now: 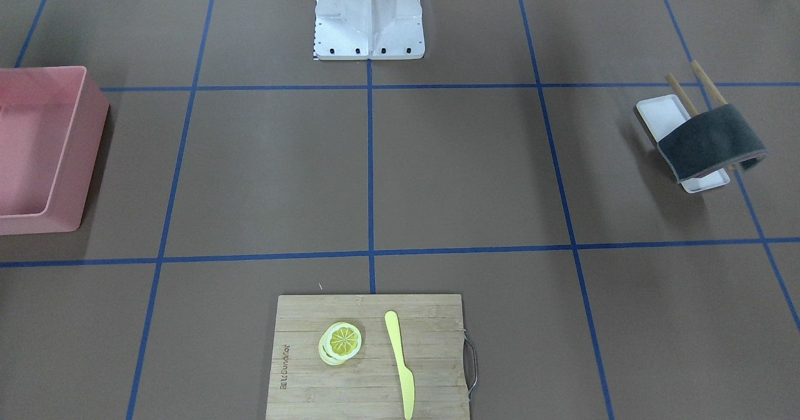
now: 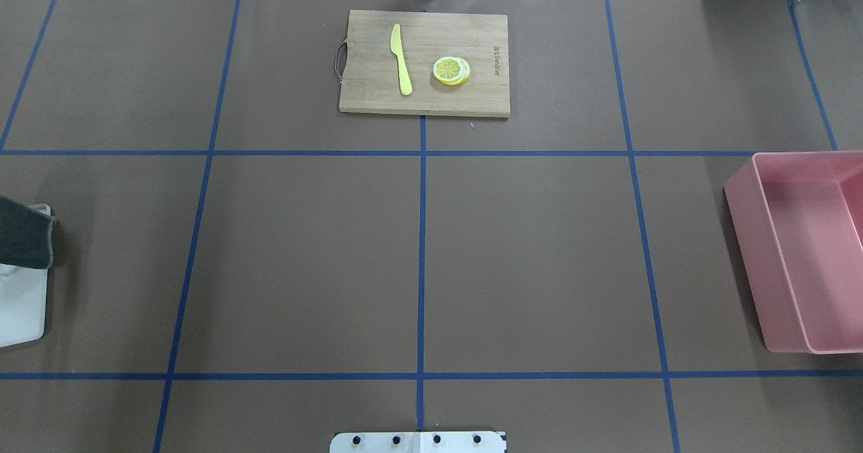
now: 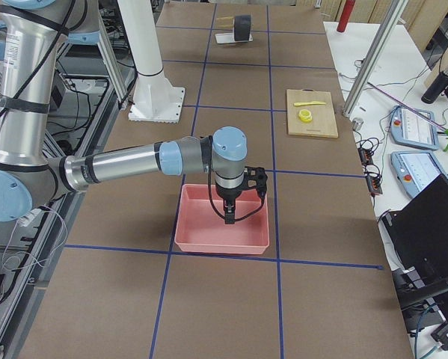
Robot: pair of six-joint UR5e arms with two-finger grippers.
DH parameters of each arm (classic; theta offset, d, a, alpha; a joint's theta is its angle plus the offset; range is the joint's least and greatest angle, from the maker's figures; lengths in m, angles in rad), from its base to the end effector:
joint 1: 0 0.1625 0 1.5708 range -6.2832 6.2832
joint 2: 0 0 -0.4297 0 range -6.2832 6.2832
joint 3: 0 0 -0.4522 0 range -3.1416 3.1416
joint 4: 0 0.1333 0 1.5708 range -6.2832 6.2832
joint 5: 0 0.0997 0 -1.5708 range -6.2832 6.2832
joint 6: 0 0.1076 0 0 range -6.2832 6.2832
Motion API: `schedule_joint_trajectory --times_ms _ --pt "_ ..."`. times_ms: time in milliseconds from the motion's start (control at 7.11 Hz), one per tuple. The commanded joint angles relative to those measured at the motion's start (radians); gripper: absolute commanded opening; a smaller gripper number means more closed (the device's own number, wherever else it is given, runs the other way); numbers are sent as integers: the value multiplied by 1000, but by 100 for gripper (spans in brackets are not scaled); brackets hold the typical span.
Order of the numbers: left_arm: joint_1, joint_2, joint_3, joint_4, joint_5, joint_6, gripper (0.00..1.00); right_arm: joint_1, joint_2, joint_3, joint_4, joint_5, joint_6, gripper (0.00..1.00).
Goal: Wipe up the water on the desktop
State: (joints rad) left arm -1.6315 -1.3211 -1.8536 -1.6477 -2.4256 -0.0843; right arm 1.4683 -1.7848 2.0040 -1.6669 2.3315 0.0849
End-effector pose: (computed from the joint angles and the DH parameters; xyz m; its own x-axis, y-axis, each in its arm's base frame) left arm -0.0795 -0.4486 0.6232 0.6528 -0.0408 -0.7565 0.1157 0.9922 0.0463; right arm 0.0119 -0.4623 0.5492 0.7179 -0.0740 0.6922 0.0408 0.9971 0.0643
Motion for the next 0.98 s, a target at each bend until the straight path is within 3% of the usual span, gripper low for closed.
schedule_joint_trajectory --times_ms 0,844 --pt "-2 -6 -21 0 -3 6 98 0 -1 -5 1 8 1 100" --pt "-1 0 -9 -9 -4 0 98 0 4 -36 2 12 1 100"
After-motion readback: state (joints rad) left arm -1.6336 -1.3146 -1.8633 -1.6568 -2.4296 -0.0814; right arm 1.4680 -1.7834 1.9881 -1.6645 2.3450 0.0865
